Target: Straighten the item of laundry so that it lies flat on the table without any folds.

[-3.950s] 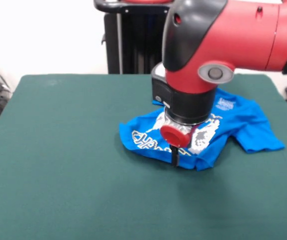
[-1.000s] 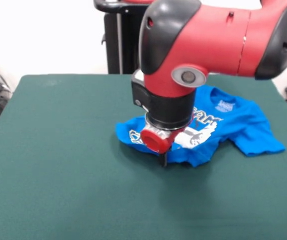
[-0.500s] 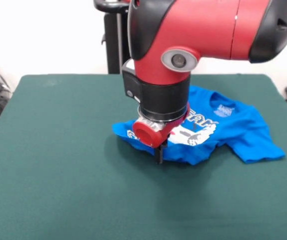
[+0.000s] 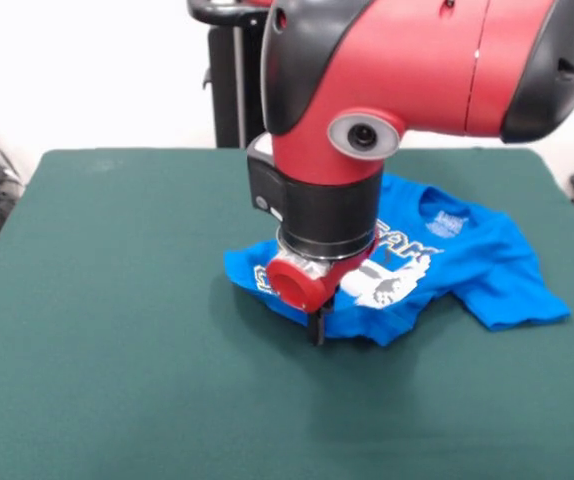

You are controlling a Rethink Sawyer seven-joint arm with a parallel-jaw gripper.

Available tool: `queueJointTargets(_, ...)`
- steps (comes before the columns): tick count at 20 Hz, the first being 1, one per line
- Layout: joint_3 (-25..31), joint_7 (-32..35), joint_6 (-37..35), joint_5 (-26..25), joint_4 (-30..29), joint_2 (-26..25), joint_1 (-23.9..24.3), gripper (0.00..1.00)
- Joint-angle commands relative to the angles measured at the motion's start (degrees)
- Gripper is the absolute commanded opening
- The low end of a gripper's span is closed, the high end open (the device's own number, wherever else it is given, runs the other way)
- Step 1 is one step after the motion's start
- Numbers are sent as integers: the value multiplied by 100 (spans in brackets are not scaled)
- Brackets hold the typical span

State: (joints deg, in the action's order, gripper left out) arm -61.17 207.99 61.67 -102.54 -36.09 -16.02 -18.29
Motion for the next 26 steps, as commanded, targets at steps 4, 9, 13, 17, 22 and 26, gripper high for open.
queueJointTargets(4, 274, -114, -692, 174, 438, -312, 183, 0)
queueJointTargets(9, 241, -209, -625, 103, 458, -316, 238, 0)
queueJointTargets(13, 240, -251, -622, 109, 468, -281, 281, 0)
queueJointTargets(17, 213, -301, -714, 111, 506, -267, 360, 0)
queueJointTargets(22, 196, -307, -847, 137, 599, -287, 432, 0)
queueJointTargets(26, 213, -304, -905, 160, 596, -303, 429, 0)
